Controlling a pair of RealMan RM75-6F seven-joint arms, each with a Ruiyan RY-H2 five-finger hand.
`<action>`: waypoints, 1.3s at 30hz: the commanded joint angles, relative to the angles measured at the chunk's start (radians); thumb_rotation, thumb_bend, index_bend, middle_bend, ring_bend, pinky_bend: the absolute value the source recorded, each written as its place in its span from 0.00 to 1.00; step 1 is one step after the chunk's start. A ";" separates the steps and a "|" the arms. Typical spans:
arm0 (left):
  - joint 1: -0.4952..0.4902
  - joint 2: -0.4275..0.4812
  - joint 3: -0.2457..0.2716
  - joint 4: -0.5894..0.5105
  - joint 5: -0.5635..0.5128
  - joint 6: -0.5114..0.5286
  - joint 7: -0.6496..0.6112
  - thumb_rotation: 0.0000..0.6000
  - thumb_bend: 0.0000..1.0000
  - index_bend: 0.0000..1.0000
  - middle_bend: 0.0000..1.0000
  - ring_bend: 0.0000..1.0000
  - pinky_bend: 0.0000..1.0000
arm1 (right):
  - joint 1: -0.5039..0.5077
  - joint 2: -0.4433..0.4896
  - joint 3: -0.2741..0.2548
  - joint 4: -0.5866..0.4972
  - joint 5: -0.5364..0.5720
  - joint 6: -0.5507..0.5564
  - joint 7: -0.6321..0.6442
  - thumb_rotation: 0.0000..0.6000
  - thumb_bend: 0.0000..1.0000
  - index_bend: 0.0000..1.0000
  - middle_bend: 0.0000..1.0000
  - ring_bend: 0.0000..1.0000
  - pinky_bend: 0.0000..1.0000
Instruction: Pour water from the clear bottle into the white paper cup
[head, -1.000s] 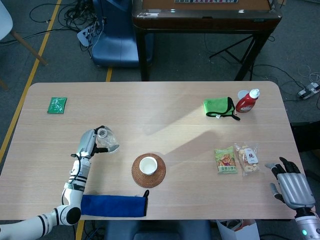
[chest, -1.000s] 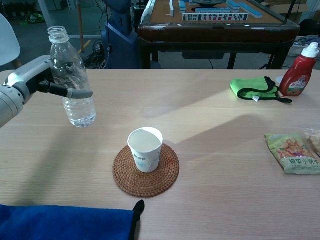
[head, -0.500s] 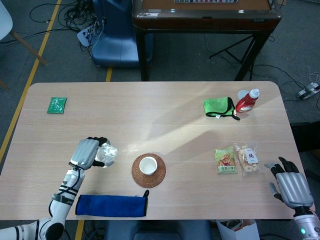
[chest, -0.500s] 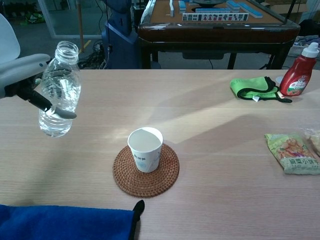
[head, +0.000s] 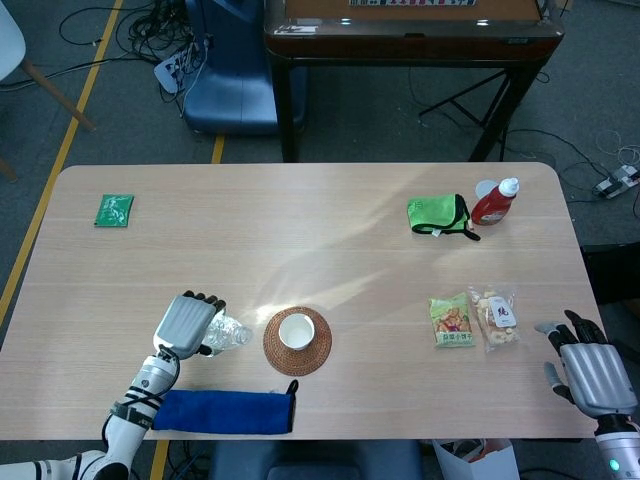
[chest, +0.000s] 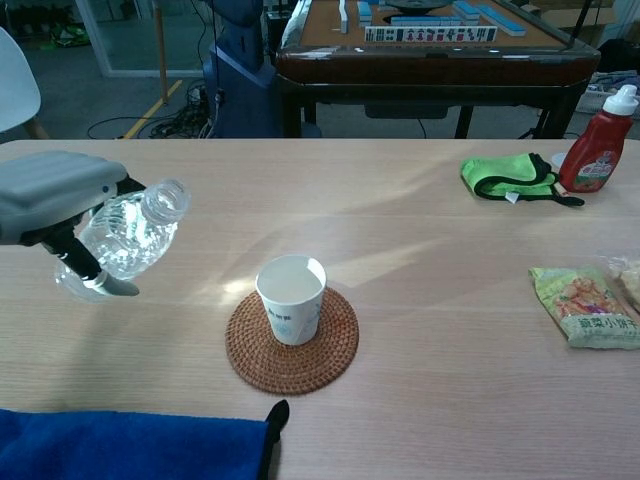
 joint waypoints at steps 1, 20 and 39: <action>-0.014 -0.028 0.010 0.007 -0.038 0.014 0.083 1.00 0.00 0.71 0.77 0.49 0.41 | -0.001 0.003 0.002 -0.001 0.000 0.002 0.004 1.00 0.45 0.27 0.27 0.08 0.16; -0.130 -0.141 -0.030 -0.080 -0.383 0.147 0.547 1.00 0.03 0.71 0.78 0.49 0.46 | -0.008 0.021 0.007 -0.006 -0.009 0.018 0.032 1.00 0.45 0.27 0.27 0.08 0.16; -0.251 -0.218 -0.075 -0.087 -0.551 0.260 0.699 1.00 0.03 0.72 0.79 0.49 0.50 | -0.014 0.035 0.008 -0.013 -0.020 0.026 0.051 1.00 0.45 0.27 0.27 0.08 0.16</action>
